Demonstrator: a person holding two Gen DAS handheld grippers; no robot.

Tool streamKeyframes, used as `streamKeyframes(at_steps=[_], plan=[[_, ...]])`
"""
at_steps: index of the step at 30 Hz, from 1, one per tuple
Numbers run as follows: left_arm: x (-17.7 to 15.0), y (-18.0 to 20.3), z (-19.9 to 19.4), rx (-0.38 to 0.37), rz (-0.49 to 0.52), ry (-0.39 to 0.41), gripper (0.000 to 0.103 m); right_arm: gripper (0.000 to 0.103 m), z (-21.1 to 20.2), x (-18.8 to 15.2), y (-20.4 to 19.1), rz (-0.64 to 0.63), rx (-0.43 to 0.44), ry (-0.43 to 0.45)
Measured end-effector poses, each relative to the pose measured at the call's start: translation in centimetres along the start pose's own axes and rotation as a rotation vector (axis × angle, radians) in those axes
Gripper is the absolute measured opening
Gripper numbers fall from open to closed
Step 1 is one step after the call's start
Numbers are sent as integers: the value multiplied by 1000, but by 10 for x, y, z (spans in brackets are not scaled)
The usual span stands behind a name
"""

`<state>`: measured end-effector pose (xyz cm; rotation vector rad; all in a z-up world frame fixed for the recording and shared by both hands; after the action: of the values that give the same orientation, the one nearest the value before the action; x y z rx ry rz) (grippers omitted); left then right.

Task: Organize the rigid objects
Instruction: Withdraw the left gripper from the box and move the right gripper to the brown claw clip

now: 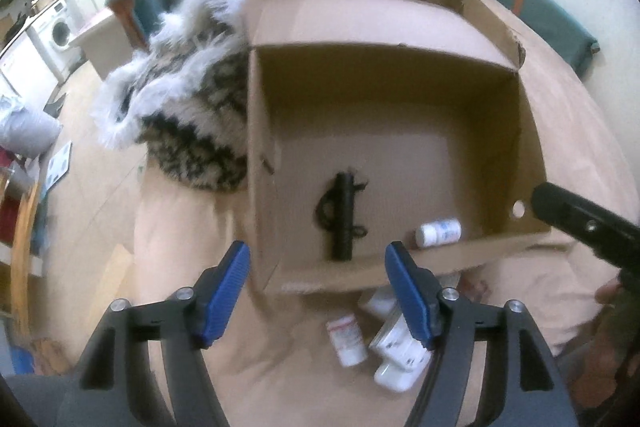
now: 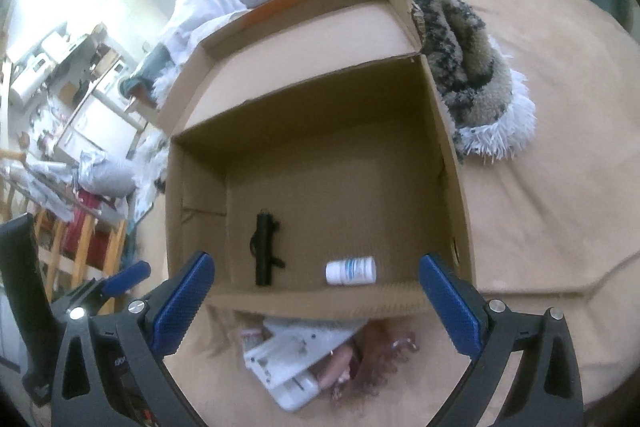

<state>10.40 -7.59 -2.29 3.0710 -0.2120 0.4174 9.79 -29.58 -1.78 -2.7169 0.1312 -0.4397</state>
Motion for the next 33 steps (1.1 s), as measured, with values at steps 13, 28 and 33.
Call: streamKeyframes(at_steps=[13, 28, 33], plan=[[-49, -46, 5, -1, -132, -37, 67, 103, 3, -50, 6, 54, 1, -56], [-53, -54, 34, -22, -206, -129, 67, 66, 72, -77, 75, 366, -21, -280], [-52, -54, 42, -31, -219, -156, 67, 61, 90, -73, 69, 324, -90, -315]])
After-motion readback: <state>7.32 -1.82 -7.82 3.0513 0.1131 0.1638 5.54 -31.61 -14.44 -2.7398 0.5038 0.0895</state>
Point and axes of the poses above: each gripper's, at about its wrist camera, not at the fingertips, and z roughly the way its jaws point, y to its right, x to its top, the point moved 1 cm from there along z, roughly the way its jaws point, and after that the axes turned 12 degrees about -y, right-handed, at the moved point
